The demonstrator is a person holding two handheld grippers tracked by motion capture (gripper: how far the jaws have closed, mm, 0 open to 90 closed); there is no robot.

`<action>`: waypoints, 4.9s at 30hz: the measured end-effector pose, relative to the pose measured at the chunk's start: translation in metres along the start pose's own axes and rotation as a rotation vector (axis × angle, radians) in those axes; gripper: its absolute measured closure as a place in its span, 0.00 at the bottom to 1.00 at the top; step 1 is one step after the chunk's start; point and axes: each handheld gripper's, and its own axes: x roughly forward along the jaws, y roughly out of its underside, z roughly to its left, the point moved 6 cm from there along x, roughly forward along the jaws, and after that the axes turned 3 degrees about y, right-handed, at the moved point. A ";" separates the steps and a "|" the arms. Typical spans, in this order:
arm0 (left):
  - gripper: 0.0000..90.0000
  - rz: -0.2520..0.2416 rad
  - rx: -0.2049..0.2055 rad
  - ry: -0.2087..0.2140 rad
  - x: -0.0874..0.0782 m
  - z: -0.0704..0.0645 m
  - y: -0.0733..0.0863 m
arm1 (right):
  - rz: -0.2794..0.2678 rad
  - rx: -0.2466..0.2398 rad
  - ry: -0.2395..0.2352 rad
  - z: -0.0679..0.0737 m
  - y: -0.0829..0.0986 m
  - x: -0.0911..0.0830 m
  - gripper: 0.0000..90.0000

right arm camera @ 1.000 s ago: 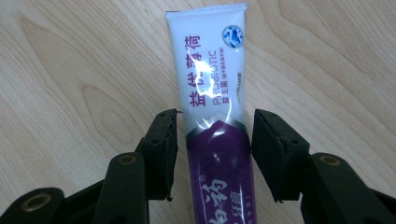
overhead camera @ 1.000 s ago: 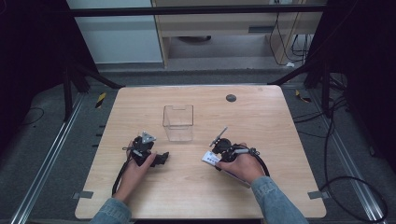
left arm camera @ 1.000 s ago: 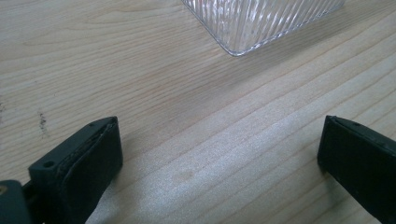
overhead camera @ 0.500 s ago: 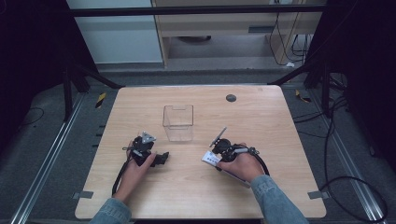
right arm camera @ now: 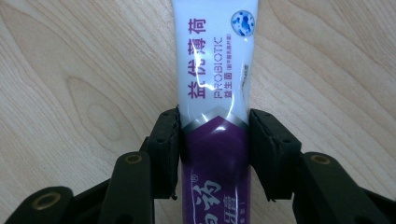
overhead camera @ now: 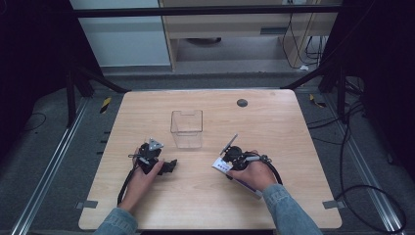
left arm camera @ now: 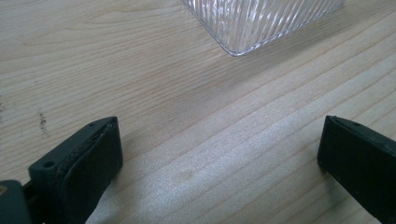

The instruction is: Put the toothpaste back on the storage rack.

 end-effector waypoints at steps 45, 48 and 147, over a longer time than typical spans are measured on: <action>0.00 0.000 0.000 0.000 0.000 0.000 0.000 | -0.163 0.067 0.042 -0.017 -0.005 -0.045 0.87; 0.00 0.000 0.000 0.000 0.000 0.000 0.000 | -0.204 0.072 0.043 -0.020 -0.008 -0.052 0.87; 0.00 -0.002 0.001 -0.001 0.000 0.000 0.000 | -0.873 0.226 0.161 -0.016 -0.224 -0.146 0.87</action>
